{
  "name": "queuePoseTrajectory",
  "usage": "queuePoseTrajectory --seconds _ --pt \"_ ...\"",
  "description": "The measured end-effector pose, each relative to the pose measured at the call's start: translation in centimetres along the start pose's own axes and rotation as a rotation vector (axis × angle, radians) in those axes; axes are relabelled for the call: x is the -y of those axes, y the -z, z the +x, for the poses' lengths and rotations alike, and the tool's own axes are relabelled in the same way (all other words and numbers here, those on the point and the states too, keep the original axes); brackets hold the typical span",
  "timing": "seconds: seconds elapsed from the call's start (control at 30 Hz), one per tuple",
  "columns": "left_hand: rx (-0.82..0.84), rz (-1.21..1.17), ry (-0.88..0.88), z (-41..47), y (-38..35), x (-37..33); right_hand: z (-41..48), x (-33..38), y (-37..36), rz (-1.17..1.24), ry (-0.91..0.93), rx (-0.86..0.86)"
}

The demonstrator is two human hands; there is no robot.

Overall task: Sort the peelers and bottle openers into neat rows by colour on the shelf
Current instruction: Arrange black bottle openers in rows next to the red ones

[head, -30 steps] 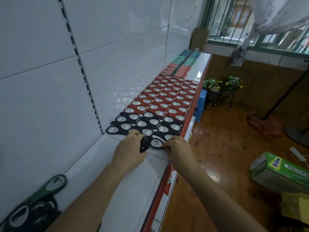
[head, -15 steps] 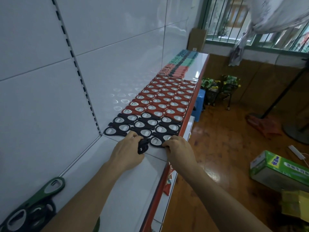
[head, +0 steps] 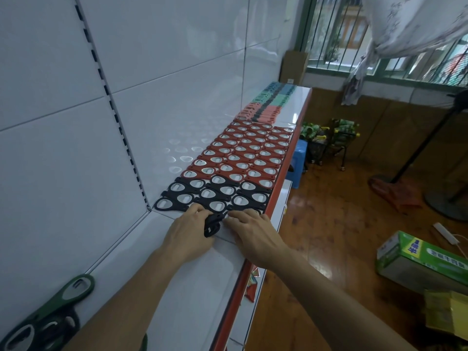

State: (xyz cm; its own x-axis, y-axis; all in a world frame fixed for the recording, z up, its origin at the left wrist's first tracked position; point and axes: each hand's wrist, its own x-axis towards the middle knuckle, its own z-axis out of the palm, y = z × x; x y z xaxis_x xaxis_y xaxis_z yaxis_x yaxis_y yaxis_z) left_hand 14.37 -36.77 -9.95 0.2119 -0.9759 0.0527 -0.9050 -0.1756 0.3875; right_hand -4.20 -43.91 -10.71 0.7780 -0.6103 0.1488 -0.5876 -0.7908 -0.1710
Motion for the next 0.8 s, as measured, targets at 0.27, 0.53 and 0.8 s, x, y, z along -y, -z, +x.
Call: queuePoseTrajectory --seconds 0.27,0.53,0.8 --pt "0.014 0.001 0.023 -0.1 0.3 -0.1 0.1 -0.6 0.1 -0.021 0.041 -0.018" --pt "-0.020 -0.109 0.046 -0.5 0.7 -0.2 -0.1 -0.4 0.4 0.047 0.034 -0.055" --pt "-0.156 -1.616 0.609 -3.4 2.8 -1.2 0.4 5.3 1.9 0.828 -0.120 -0.116"
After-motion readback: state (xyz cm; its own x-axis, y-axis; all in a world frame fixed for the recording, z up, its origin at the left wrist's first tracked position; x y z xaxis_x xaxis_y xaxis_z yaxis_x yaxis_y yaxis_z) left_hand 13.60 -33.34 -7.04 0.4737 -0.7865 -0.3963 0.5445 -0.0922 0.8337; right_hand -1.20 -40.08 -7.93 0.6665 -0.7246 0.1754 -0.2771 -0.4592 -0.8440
